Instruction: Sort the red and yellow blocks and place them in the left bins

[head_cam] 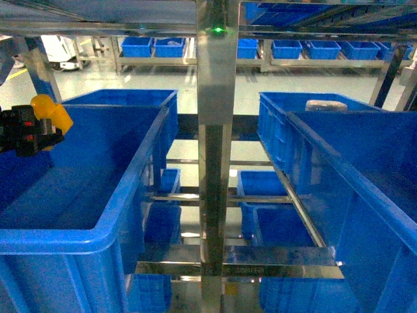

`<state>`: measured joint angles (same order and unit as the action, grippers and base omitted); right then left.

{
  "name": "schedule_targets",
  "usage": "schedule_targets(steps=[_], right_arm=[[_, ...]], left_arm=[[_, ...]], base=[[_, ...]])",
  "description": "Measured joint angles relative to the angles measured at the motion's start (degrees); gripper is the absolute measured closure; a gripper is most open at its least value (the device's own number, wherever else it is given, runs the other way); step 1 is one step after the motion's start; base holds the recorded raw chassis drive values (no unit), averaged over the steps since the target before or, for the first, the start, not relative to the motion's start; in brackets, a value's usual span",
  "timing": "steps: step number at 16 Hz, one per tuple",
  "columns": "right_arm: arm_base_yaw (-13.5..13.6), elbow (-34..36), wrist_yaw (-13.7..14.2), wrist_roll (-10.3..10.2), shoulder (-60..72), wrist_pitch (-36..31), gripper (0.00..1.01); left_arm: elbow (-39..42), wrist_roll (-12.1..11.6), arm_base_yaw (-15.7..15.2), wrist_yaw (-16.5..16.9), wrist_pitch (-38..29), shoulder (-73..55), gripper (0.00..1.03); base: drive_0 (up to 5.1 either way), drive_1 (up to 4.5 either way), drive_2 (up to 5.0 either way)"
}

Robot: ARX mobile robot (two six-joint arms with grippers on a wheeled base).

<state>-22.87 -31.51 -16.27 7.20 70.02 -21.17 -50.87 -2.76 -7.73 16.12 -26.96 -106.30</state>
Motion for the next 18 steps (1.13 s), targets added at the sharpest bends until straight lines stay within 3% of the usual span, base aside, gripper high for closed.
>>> schedule_targets(steps=[6,7,10,11,15,17,18], right_arm=[[0.0,0.0,0.0,0.0,0.0,0.0,0.03],[0.0,0.0,0.0,0.0,0.0,0.0,0.03],[0.0,0.0,0.0,0.1,0.0,0.0,0.03],[0.0,0.0,0.0,0.2,0.0,0.0,0.03],[0.0,0.0,0.0,0.2,0.0,0.0,0.03],[0.0,0.0,0.0,0.2,0.0,0.0,0.03],[0.0,0.0,0.0,0.2,0.0,0.0,0.03]], left_arm=[[-6.4,-5.4,-5.6,-0.2,2.9,-8.1,0.77],[-6.7,-6.6,-5.6,-0.2,3.1,-8.6,0.77],[-8.2,-7.1,-4.9,0.2,3.7,-9.1,0.77],[-8.2,-6.9,-4.7,0.8,4.4,-9.1,0.7],[-5.7,-6.7,-4.4,1.1,2.8,-8.6,0.26],[-3.1,-4.8,-3.8,2.7,3.3,-5.4,0.03],[-1.7,-3.5,-3.5,3.3,3.3,-2.6,0.05]], base=[[0.0,0.0,0.0],[0.0,0.0,0.0],[0.0,0.0,0.0],[0.0,0.0,0.0],[0.0,0.0,0.0],[0.0,0.0,0.0],[0.0,0.0,0.0]])
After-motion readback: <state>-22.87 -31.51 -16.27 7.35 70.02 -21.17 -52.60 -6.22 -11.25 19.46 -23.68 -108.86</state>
